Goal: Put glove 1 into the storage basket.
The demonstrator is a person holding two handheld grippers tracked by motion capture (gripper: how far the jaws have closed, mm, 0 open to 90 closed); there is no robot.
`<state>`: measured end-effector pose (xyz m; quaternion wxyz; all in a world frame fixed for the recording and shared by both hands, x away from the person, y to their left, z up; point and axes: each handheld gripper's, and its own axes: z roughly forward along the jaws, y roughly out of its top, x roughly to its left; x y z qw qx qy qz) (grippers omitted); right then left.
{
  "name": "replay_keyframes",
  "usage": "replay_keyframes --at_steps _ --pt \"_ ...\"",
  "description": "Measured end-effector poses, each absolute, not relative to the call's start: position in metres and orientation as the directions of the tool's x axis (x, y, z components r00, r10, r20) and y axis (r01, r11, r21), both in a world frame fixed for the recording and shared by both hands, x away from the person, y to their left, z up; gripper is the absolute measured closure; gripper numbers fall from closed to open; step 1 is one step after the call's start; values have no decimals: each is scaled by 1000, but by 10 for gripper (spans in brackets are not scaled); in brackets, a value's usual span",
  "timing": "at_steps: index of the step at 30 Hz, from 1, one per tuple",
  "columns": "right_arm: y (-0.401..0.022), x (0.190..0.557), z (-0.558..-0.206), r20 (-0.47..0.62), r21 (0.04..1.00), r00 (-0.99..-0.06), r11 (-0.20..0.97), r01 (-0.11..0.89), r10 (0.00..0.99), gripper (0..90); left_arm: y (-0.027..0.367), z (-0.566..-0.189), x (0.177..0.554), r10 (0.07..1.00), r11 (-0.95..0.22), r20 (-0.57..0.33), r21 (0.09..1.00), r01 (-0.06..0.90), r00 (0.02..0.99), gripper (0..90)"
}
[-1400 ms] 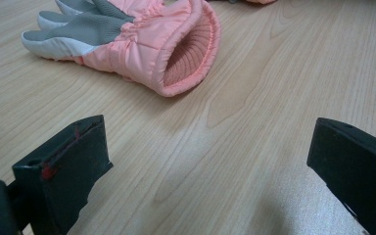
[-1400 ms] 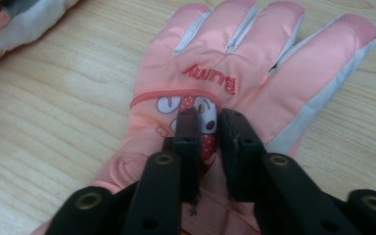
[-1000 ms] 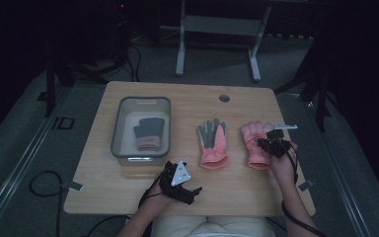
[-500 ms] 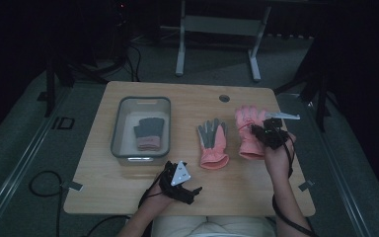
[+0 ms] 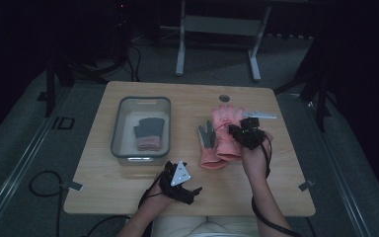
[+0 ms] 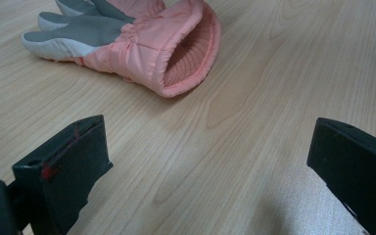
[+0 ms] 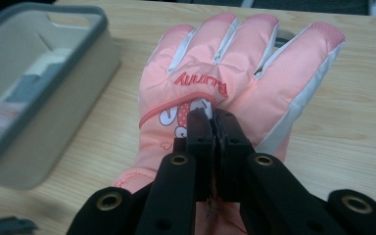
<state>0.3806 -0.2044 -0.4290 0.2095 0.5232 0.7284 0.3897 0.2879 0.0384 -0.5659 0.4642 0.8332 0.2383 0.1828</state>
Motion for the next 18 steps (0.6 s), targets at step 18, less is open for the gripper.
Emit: replay_keyframes --at_steps 18 --pt "-159 395 -465 77 734 -347 183 654 935 863 41 -565 289 562 -447 73 865 228 824 14"
